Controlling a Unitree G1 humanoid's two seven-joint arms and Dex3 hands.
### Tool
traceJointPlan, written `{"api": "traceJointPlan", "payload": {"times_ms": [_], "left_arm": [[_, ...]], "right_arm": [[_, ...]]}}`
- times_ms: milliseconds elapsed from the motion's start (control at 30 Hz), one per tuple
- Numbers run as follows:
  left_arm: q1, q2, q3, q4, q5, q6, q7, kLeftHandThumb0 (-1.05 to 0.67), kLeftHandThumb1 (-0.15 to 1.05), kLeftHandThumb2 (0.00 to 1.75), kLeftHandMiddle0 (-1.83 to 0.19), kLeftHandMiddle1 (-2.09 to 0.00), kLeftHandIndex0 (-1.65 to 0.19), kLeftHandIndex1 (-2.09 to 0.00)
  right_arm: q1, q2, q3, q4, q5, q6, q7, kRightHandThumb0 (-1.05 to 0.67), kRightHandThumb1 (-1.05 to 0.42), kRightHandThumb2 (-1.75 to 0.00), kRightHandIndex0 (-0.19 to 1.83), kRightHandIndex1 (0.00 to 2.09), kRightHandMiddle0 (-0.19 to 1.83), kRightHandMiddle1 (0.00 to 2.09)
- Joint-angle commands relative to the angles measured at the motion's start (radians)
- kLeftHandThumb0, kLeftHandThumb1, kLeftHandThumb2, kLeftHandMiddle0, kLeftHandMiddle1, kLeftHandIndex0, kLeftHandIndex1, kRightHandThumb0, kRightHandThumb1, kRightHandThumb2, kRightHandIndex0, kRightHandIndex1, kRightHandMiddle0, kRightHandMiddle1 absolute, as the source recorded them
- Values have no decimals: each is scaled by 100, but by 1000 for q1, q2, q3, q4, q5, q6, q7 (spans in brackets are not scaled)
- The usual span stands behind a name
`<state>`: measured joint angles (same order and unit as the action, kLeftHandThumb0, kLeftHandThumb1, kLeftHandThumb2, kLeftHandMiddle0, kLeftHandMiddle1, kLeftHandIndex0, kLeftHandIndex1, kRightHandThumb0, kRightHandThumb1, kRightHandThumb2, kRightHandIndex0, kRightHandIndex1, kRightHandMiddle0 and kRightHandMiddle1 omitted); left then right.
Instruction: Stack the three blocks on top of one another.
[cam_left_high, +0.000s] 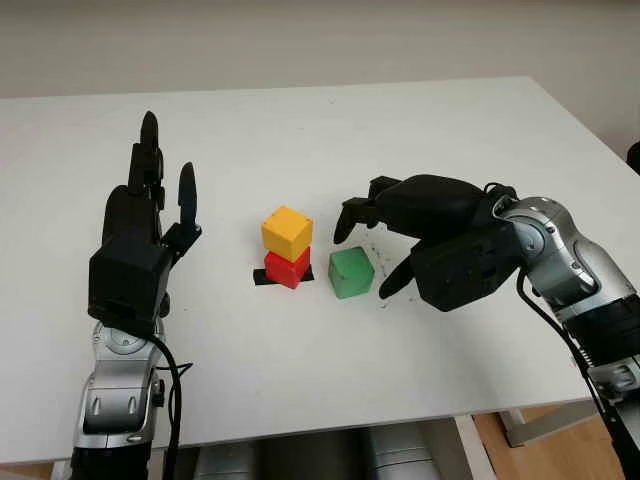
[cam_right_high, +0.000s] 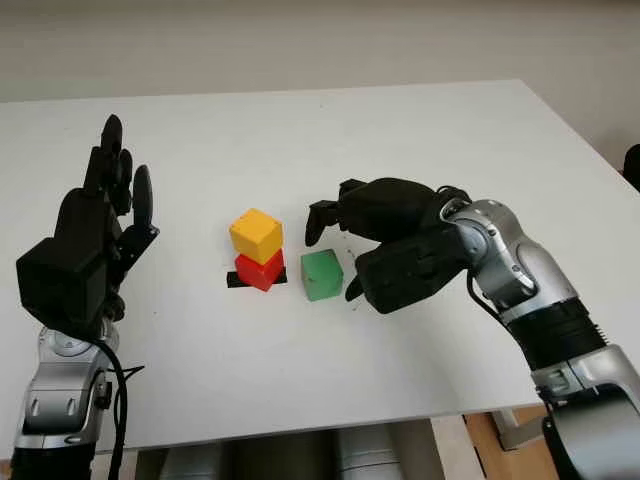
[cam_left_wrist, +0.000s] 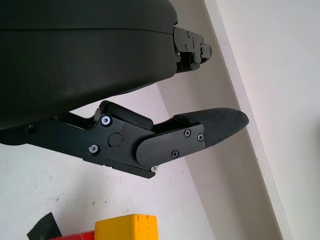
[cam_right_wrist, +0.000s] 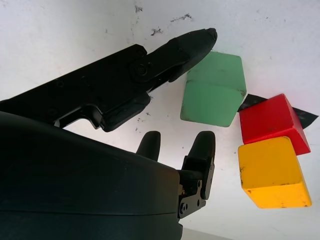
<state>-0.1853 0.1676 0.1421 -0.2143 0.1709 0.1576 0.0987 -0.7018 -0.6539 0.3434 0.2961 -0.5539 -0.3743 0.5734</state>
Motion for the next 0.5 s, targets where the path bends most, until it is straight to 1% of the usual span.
{"api": "traceJointPlan", "payload": {"times_ms": [0, 33, 100, 300, 367, 433, 467], "left_arm": [[4, 2, 2, -23, -1, 5, 0, -70, 105, 68, -2, -5, 0, -5], [4, 1, 2, -24, -1, 6, 1, -71, 105, 68, -2, -5, 0, -5], [4, 3, 2, -23, 1, 4, 2, -71, 105, 68, -3, -6, -1, -5], [4, 3, 2, -23, 5, 1, 3, -70, 105, 68, -3, -6, -1, -5], [4, 3, 2, -24, 4, 2, 1, -70, 105, 68, -3, -5, -1, -5], [5, 5, 1, -24, 7, 3, 1, -71, 105, 68, -3, -6, -1, -6], [4, 5, 1, -25, 5, 5, 0, -71, 105, 68, -3, -6, -1, -6]], "right_arm": [[-5, 7, 3, 14, -9, -16, -21, -78, -88, -5, -1, 132, 6, 104], [-5, 8, 5, 18, -12, -20, -27, -78, -88, -5, -3, 142, 6, 105], [-6, 8, 11, 30, -25, -34, -46, -78, -88, -5, -5, 149, 7, 106], [-4, 16, 19, 63, -51, -63, -93, -74, -88, -5, -3, 150, 10, 105], [-2, 21, 19, 69, -53, -71, -108, -74, -88, -5, -6, 170, 11, 107], [-2, 21, 23, 74, -62, -79, -121, -74, -88, -5, -8, 179, 11, 108], [-2, 23, 25, 76, -67, -79, -126, -73, -89, -5, -9, 190, 12, 110]]}}
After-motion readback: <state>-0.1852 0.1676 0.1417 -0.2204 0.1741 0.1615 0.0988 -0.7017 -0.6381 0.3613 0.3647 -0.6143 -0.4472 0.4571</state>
